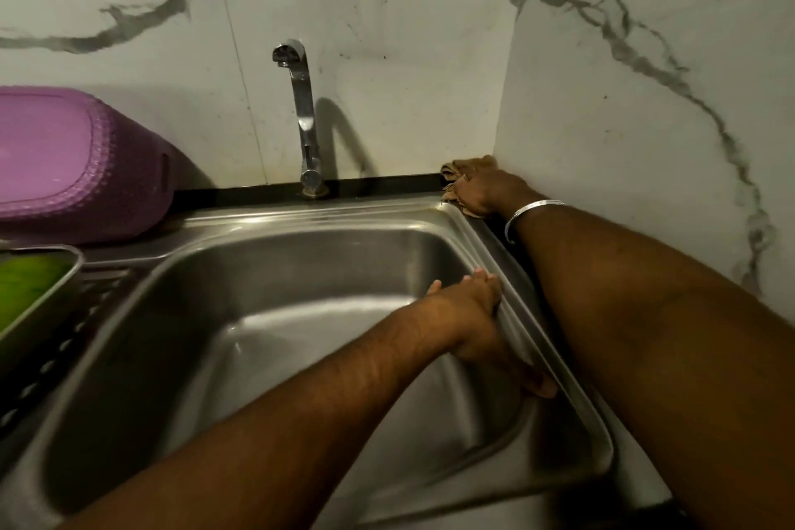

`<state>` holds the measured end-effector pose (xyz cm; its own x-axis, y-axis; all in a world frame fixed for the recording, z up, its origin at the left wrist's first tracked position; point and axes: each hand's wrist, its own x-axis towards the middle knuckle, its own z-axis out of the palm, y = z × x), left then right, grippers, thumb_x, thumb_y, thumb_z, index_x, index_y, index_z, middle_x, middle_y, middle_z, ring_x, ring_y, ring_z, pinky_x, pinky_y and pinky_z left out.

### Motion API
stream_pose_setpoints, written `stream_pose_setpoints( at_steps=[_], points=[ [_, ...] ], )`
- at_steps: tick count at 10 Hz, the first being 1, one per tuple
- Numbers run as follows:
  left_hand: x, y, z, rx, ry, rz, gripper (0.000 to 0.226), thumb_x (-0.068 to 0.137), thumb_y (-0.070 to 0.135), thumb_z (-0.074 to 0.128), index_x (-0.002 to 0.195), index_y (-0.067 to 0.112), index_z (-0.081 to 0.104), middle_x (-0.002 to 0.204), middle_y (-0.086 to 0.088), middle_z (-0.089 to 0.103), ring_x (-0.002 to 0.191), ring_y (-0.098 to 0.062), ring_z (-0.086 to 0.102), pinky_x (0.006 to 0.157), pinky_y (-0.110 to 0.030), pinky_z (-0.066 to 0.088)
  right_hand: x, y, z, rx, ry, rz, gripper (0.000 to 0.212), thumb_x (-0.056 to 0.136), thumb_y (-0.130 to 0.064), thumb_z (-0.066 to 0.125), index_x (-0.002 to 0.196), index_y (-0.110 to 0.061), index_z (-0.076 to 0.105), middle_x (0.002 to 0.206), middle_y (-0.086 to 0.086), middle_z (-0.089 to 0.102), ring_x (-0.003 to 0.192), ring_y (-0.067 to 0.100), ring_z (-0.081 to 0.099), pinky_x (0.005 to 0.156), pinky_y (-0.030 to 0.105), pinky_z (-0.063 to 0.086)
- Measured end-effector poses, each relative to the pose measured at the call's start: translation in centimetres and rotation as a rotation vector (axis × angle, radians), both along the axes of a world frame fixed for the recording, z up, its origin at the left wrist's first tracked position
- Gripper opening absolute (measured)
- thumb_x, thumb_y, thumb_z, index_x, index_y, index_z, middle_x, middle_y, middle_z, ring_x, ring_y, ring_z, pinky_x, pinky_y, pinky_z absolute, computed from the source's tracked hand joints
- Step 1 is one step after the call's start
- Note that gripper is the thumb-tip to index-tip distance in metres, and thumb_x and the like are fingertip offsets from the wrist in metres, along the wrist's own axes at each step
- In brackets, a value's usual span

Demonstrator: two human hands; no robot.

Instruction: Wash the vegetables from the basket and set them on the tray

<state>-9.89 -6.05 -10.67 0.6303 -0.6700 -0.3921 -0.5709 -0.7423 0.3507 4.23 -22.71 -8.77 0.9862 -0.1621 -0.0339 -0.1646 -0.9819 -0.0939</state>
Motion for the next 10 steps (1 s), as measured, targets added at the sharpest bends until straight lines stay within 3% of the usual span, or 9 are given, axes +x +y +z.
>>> stream_pose_setpoints(
  at_steps=[1,2,3,4,5,6,8,9,10],
  points=[
    [-0.4,-0.3,0.6,-0.009,0.051,0.051,0.128,0.072,0.06,0.081,0.161,0.023,-0.004,0.169,0.002,-0.009,0.156,-0.026,0.002,0.126,-0.046,0.009,-3.5,0.4,0.1,0.089,-0.07,-0.018,0.056,0.111,-0.032,0.031,0.16,-0.008,0.02,0.167,0.014,0.016,0.153,0.029,0.019,0.121,0.031,0.012],
    [-1.2,-0.3,1.4,-0.004,0.12,0.088,0.126,0.076,0.054,0.081,0.161,0.019,-0.006,0.17,-0.003,-0.004,0.155,-0.029,0.01,0.123,-0.041,0.019,-7.6,0.2,-0.8,0.169,-0.128,-0.069,0.064,0.106,-0.046,0.037,0.161,-0.015,0.025,0.166,0.009,0.023,0.15,0.031,0.027,0.121,0.039,0.022],
    [-3.5,-0.1,1.7,-0.045,-0.055,0.06,0.102,0.08,0.049,0.08,0.159,0.019,0.023,0.163,-0.007,0.028,0.145,-0.029,0.035,0.116,-0.04,0.033,-13.1,0.2,-1.4,0.192,-0.112,-0.037,0.059,0.107,-0.051,0.027,0.161,-0.029,0.022,0.17,0.002,0.008,0.154,0.024,0.022,0.125,0.039,0.018],
    [-8.1,-0.2,1.0,-0.135,-0.363,0.029,0.049,0.086,0.045,0.071,0.128,0.023,0.06,0.125,-0.006,0.065,0.113,-0.026,0.063,0.095,-0.039,0.053,-19.2,0.1,-2.2,0.187,-0.152,-0.014,0.059,0.106,-0.052,0.027,0.161,-0.033,0.021,0.171,-0.005,0.005,0.156,0.015,0.01,0.126,0.035,0.011],
    [-12.5,0.0,0.2,-0.249,-0.446,0.047,0.03,0.088,0.047,0.065,0.106,0.023,0.069,0.104,0.0,0.07,0.097,-0.021,0.067,0.088,-0.039,0.054,-23.8,-0.2,-3.3,0.185,-0.163,0.0,0.064,0.1,-0.062,0.021,0.16,-0.038,0.021,0.17,-0.012,0.007,0.156,0.011,0.007,0.126,0.038,0.015],
    [-15.4,0.9,0.5,-0.277,-0.518,0.027,0.035,0.085,0.059,0.066,0.099,0.028,0.071,0.097,0.007,0.071,0.093,-0.015,0.064,0.08,-0.036,0.046,-28.4,0.8,-2.9,0.188,-0.169,0.018,0.066,0.099,-0.065,0.017,0.16,-0.042,0.02,0.167,-0.019,0.007,0.154,0.004,0.003,0.126,0.037,0.014],
    [-18.2,4.1,-0.2,-0.334,-0.537,0.01,0.041,0.088,0.056,0.066,0.121,0.031,0.069,0.113,0.004,0.072,0.106,-0.017,0.065,0.092,-0.038,0.051,-36.2,1.1,-3.1,0.133,-0.182,0.012,0.061,0.099,-0.066,0.019,0.158,-0.051,0.016,0.169,-0.015,0.009,0.153,0.013,0.022,0.121,0.042,0.027],
    [-18.3,7.8,-1.0,-0.484,-0.512,0.075,0.043,0.092,0.051,0.064,0.13,0.031,0.065,0.125,0.007,0.07,0.116,-0.013,0.063,0.102,-0.039,0.05,-38.3,1.8,-3.3,0.141,-0.168,0.062,0.054,0.107,-0.051,0.028,0.159,-0.044,0.02,0.168,-0.018,0.013,0.153,0.008,0.016,0.114,0.027,0.018],
    [-16.9,11.8,-0.4,-0.694,-0.567,0.232,0.044,0.096,0.049,0.06,0.136,0.03,0.06,0.141,0.009,0.06,0.135,-0.011,0.05,0.113,-0.034,0.037,-37.8,2.8,-1.5,0.136,-0.239,0.003,0.056,0.098,-0.069,0.035,0.148,-0.043,0.042,0.156,-0.008,0.042,0.135,0.018,0.049,0.105,0.034,0.041]
  ],
)
